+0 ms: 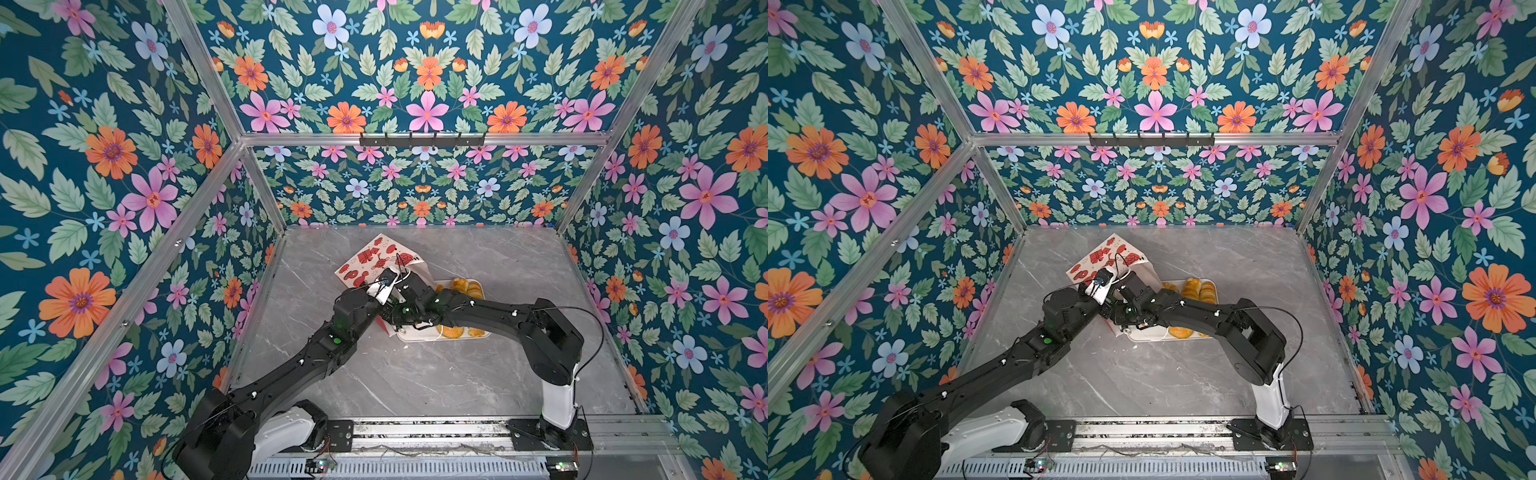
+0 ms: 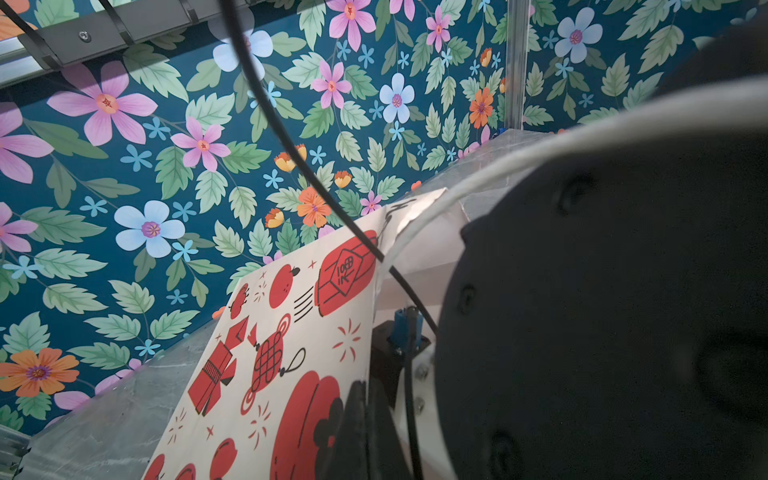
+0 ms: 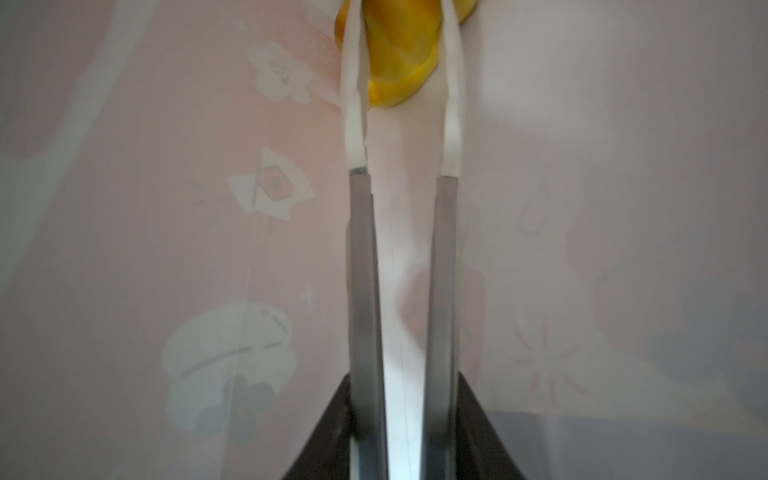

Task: Take the fake bread out of the paper bag
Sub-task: 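Reach the tongs into the bag and close them on the small yellow bread, then lift the yellow bread out of the bag with the right gripper's tongs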

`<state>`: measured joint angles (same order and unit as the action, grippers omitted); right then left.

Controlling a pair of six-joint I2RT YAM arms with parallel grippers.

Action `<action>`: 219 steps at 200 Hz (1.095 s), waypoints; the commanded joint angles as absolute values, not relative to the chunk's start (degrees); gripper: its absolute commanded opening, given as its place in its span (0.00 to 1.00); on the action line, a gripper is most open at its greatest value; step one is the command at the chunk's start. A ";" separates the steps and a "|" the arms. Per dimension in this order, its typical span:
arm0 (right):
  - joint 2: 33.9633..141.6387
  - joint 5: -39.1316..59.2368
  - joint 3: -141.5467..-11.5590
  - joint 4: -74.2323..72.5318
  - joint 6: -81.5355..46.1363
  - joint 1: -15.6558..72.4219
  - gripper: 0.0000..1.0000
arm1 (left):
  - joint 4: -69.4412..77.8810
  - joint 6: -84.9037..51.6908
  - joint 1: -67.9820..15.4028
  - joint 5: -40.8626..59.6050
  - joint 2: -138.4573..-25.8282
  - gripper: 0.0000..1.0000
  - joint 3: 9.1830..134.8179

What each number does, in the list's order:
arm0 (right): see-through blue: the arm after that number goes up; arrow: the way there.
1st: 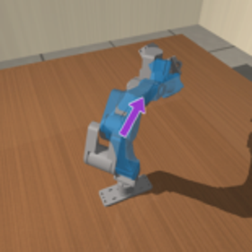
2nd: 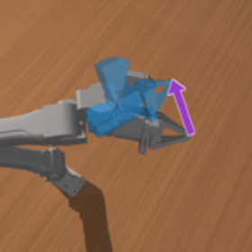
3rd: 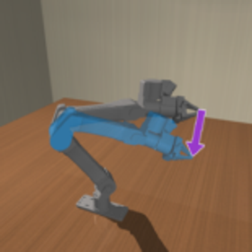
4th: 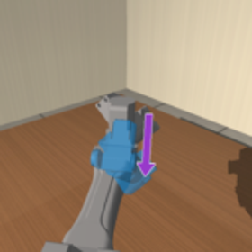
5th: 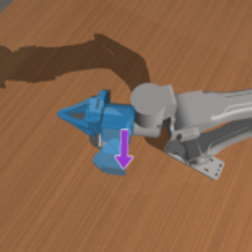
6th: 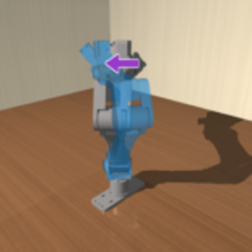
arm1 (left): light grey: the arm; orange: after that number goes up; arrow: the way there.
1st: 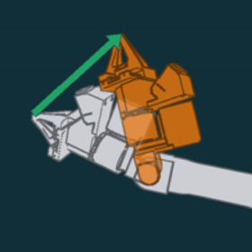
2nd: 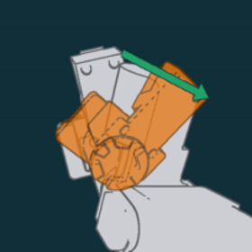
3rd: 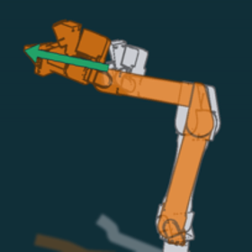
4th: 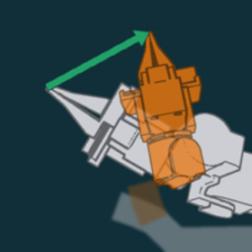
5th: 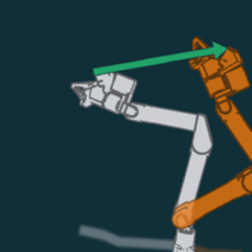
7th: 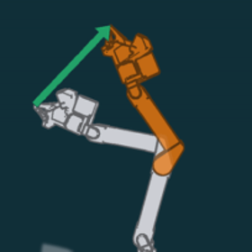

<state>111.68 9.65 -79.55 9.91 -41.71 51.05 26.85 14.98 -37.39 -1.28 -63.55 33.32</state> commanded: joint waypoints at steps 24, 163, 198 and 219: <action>111.30 8.18 -79.49 10.55 -41.33 50.92 0.18 | 28.65 14.92 -37.44 -0.83 -62.63 0.00 32.96; 92.77 4.36 -66.03 15.80 -38.03 50.33 0.06 | 27.50 16.00 -37.44 -6.03 -63.15 0.00 33.47; 84.03 2.20 -61.82 21.42 -36.17 50.32 0.06 | 27.64 15.91 -37.44 -8.64 -64.72 0.00 34.26; 78.37 2.52 -59.57 24.62 -35.61 50.32 0.06 | 27.95 15.50 -37.40 -10.09 -65.39 0.00 34.61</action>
